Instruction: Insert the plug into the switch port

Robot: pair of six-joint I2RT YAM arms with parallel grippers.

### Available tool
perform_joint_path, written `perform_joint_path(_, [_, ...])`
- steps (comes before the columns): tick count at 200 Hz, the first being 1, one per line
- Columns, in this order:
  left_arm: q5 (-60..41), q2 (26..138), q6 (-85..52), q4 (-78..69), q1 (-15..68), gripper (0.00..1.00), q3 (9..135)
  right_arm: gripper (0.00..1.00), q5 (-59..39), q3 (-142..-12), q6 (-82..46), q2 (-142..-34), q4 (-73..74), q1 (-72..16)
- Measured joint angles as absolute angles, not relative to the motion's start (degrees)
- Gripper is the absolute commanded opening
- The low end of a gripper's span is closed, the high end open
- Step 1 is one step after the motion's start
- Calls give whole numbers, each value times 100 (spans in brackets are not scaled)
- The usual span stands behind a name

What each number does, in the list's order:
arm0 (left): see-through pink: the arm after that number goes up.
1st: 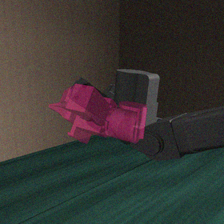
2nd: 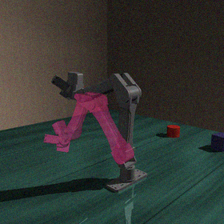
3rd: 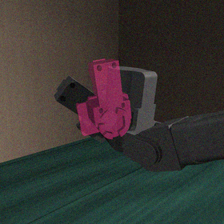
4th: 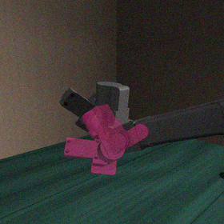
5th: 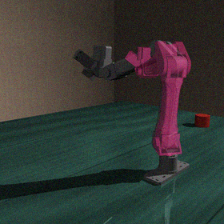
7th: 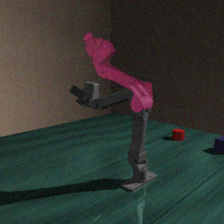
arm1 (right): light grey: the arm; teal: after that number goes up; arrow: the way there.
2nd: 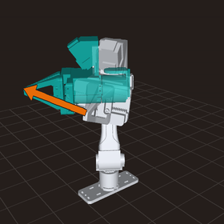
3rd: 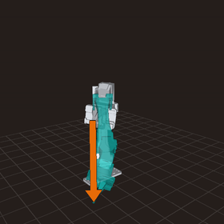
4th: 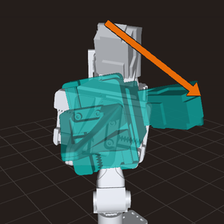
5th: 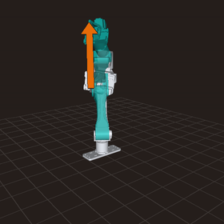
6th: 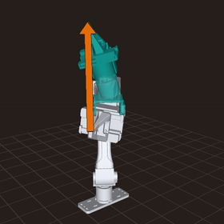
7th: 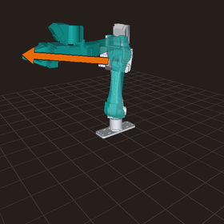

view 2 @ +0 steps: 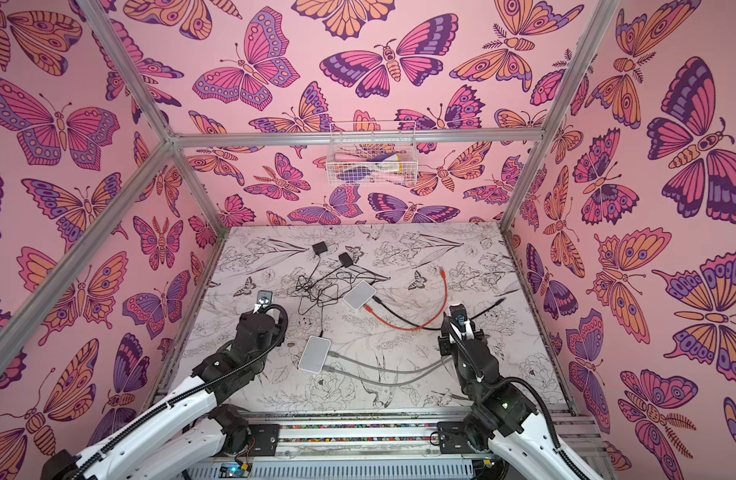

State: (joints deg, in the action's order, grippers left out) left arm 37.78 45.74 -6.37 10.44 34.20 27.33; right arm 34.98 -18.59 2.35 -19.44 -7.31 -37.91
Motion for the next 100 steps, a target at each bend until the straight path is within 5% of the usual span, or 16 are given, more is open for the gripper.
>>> perform_joint_path(100, [4202, 4853, -384, 521, 3203, 69, 2357, 36, 3927, -1210, 228, -1529, -836, -3791])
